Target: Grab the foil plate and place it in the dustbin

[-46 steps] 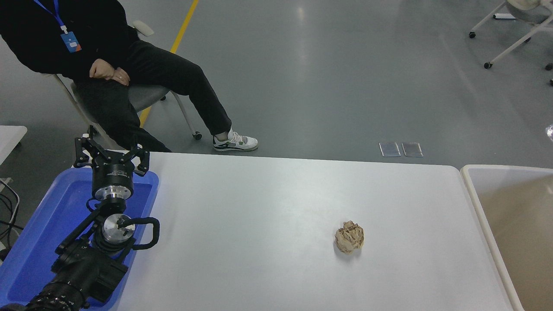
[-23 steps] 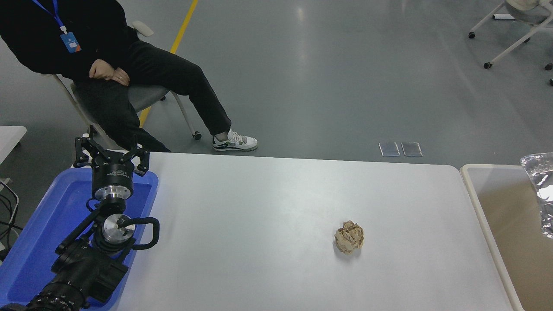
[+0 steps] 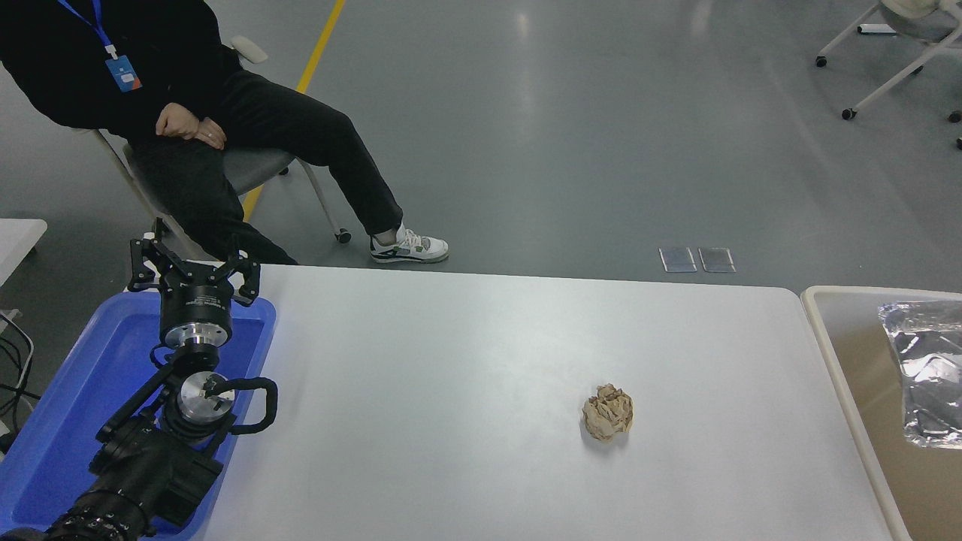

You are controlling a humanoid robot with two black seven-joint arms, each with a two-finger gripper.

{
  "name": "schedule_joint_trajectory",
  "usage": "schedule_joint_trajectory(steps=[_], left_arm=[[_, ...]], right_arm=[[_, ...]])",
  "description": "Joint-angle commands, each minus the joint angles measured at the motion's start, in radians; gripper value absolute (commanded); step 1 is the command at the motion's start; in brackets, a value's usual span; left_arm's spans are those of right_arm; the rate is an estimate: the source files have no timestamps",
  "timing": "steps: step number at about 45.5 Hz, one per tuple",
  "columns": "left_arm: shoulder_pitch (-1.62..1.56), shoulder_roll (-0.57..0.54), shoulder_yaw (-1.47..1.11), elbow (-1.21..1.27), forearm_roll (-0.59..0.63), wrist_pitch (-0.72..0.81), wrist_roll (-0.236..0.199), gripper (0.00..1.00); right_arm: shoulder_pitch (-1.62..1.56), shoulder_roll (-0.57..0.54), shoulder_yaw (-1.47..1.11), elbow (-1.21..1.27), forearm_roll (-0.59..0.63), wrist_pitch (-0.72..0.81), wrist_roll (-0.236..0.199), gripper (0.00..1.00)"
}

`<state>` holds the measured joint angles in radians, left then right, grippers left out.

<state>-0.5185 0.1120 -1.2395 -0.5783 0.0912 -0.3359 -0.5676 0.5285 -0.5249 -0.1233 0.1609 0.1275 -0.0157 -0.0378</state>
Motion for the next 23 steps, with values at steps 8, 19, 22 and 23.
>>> schedule_joint_trajectory(steps=[8,19,22,23], left_arm=[[0.000,0.000,0.000,0.000,-0.001,0.000,0.000,0.99],[0.000,0.000,0.000,0.000,0.001,0.000,0.000,0.99],[0.000,0.000,0.000,0.000,-0.001,0.000,0.000,0.99],[0.000,0.000,0.000,0.000,-0.001,0.000,0.000,0.99]], right_arm=[[-0.030,-0.001,0.080,-0.006,0.003,0.011,0.007,1.00],[-0.025,-0.010,0.094,-0.004,-0.002,0.011,0.007,1.00],[-0.012,-0.010,0.093,0.005,-0.003,0.014,0.007,1.00],[-0.010,-0.010,0.091,0.009,-0.003,0.014,0.007,1.00]])
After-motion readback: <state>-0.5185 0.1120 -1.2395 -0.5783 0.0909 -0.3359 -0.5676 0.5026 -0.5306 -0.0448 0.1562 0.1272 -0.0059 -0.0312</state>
